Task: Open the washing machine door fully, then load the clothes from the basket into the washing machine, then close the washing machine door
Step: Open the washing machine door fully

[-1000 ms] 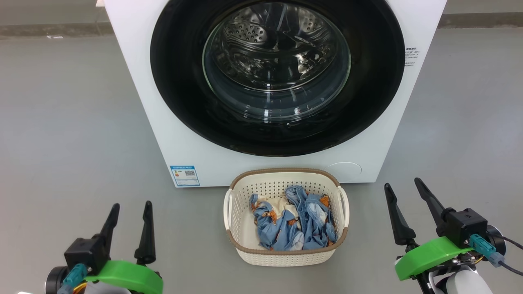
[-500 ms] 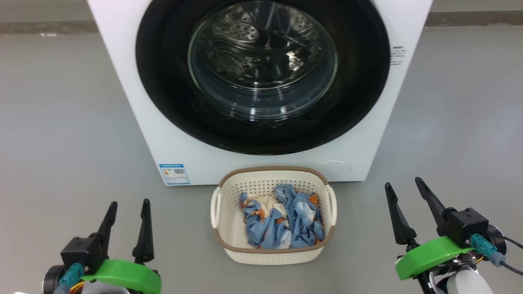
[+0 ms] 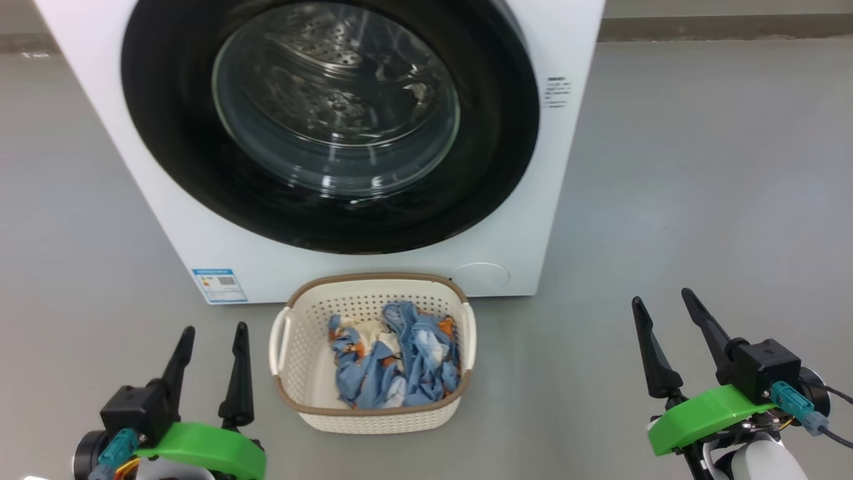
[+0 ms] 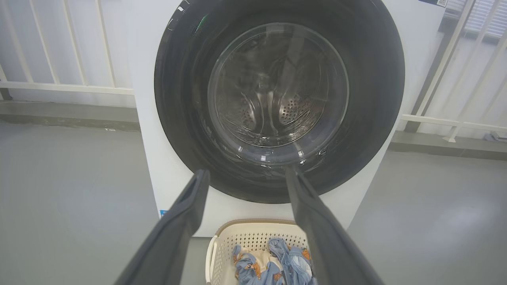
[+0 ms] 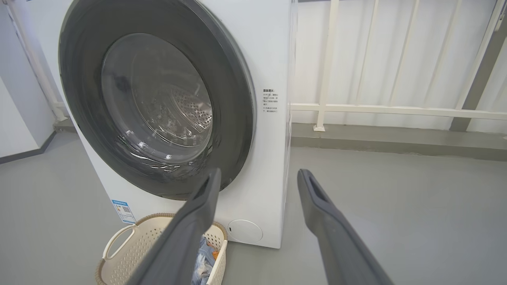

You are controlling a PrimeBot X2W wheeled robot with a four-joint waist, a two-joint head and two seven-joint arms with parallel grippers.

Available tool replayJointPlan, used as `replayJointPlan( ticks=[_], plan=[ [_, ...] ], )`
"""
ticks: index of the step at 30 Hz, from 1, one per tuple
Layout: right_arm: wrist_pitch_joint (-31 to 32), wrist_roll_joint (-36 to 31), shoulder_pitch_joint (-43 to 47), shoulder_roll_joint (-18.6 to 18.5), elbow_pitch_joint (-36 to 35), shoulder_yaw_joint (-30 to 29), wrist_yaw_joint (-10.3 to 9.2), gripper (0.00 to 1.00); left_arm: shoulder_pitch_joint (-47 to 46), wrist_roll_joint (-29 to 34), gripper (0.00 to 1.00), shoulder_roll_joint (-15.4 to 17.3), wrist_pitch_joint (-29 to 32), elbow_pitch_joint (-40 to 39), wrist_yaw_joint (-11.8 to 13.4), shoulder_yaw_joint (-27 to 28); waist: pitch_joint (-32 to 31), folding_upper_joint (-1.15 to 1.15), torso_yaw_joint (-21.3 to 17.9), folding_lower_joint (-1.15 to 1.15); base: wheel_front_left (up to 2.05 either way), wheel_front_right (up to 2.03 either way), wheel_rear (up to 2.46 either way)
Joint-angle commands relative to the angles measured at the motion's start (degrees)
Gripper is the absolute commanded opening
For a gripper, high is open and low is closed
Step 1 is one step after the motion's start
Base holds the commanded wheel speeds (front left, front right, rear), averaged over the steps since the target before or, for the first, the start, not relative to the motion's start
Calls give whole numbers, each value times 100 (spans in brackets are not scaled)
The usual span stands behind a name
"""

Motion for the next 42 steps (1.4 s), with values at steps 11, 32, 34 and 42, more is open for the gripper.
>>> replayJointPlan(
  ticks=[11, 32, 34, 42],
  plan=[
    [-69, -1, -221, 5, -153, 85, 48, 100, -206, -47, 100, 112, -52, -168, -14, 157, 5, 0, -10, 0, 32, 32, -65],
    [-69, -1, -213, 4, -164, 69, 48, 100, -221, -26, 100, 129, -52, -144, -14, 132, 31, 0, 2, 0, 0, 0, 0],
    [-69, -4, -213, 3, -165, 69, 48, 100, -221, -23, 100, 129, -52, -144, -14, 132, 32, 0, 2, 0, 0, 0, 0],
    [-69, -3, -224, -4, -159, 17, 48, 100, -223, -6, 100, 128, -52, -135, -14, 128, 57, 0, 5, 0, 0, 0, 0]
  ],
)
